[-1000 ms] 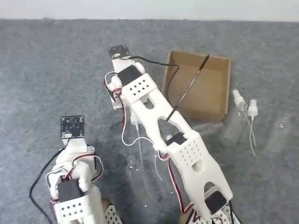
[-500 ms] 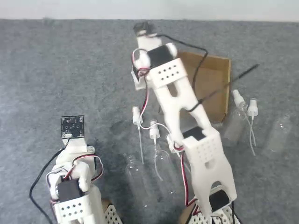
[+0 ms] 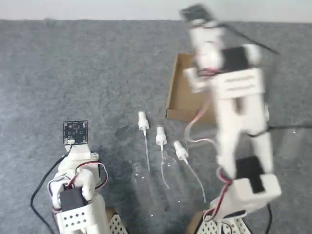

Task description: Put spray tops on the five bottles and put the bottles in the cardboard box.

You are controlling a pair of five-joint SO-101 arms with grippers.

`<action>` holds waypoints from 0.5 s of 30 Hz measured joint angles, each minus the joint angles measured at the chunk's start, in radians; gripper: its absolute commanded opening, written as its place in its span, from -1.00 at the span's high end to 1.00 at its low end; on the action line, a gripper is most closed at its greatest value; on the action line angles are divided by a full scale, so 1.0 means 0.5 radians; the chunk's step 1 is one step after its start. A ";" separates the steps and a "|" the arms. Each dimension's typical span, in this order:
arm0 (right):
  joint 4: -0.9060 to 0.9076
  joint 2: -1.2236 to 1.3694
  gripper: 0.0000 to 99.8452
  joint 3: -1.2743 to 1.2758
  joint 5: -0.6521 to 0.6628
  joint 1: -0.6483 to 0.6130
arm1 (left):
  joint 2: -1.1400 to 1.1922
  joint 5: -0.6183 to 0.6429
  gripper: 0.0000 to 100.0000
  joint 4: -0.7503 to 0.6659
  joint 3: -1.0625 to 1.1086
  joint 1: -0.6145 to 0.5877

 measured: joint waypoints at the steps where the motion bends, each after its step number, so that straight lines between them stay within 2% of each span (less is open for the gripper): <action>1: 0.000 -0.040 0.64 0.034 0.034 0.123 | 0.000 0.000 0.97 0.000 0.000 0.000; 8: -0.058 -0.037 0.64 0.055 0.258 0.887 | 0.000 0.000 0.97 0.000 0.000 0.000; 11: -0.141 0.126 0.64 0.055 0.273 1.037 | 0.000 0.000 0.97 0.000 0.000 0.000; 15: -0.301 0.430 0.64 0.055 0.273 1.102 | 0.000 0.000 0.97 0.000 0.000 0.000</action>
